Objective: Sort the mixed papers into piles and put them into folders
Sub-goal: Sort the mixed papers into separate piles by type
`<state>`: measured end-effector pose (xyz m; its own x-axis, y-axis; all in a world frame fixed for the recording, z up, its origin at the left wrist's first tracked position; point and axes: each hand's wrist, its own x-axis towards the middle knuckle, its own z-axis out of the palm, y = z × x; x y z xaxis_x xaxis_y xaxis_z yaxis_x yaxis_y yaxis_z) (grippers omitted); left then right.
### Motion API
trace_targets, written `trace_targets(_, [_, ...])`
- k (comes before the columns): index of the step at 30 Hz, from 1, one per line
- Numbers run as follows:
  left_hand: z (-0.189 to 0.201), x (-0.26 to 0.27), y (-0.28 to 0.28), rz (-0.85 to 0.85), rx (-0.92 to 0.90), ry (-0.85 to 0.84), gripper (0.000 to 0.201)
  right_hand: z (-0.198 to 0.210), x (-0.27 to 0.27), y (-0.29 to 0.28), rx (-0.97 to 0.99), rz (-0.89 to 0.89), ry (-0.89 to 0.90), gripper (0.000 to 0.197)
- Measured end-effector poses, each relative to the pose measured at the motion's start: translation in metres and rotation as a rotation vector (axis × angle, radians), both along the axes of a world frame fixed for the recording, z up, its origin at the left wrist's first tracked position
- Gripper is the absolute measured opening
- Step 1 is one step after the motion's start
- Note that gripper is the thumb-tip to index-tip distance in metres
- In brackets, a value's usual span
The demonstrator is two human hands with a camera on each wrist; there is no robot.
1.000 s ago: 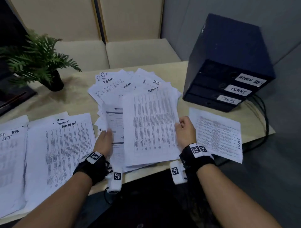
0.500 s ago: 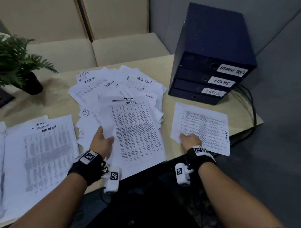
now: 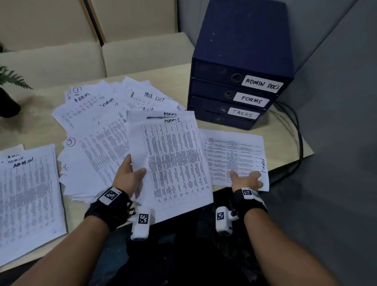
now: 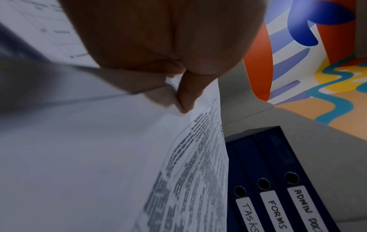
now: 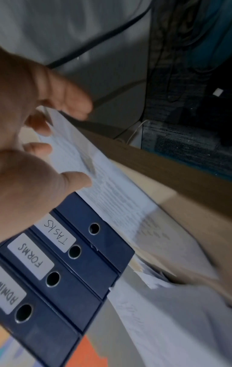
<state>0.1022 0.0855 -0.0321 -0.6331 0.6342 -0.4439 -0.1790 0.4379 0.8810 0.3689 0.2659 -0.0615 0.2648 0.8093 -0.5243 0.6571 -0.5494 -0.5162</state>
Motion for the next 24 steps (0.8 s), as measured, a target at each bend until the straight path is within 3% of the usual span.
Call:
trace_targets(3, [0.002, 0.006, 0.003, 0.005, 0.002, 0.005, 0.042, 0.0, 0.008, 0.005, 0.048, 0.006, -0.032, 0.08])
trace_targets(7, [0.003, 0.009, 0.005, 0.028, 0.016, -0.009, 0.043, -0.002, 0.02, 0.006, -0.012, -0.177, 0.004, 0.087])
trace_targets(10, [0.007, 0.008, 0.003, 0.012, 0.036, -0.025, 0.045, -0.019, 0.028, 0.004, -0.183, -0.198, 0.09, 0.124])
trace_targets(11, [0.009, 0.008, 0.002, 0.002, 0.037, -0.027, 0.045, -0.029, 0.033, 0.005, -0.23, -0.199, 0.143, 0.114])
trace_targets(14, [0.012, 0.003, -0.002, -0.034, 0.038, -0.033, 0.044, -0.016, 0.029, -0.004, -0.195, -0.367, 0.451, 0.032])
trace_targets(15, [0.014, 0.001, -0.003, -0.048, 0.04, -0.034, 0.043, -0.006, 0.023, -0.007, -0.152, -0.42, 0.501, 0.023])
trace_targets(18, [0.024, -0.004, -0.008, -0.122, 0.063, -0.063, 0.041, 0.016, 0.019, -0.013, 0.082, -0.431, 0.622, 0.018])
trace_targets(22, [0.036, -0.016, -0.015, -0.253, 0.077, -0.098, 0.04, 0.065, 0.014, -0.039, 0.266, -0.233, 0.776, 0.044])
trace_targets(24, [0.037, -0.019, -0.018, -0.31, 0.077, -0.13, 0.043, 0.085, 0.008, -0.055, 0.276, -0.114, 0.916, 0.045])
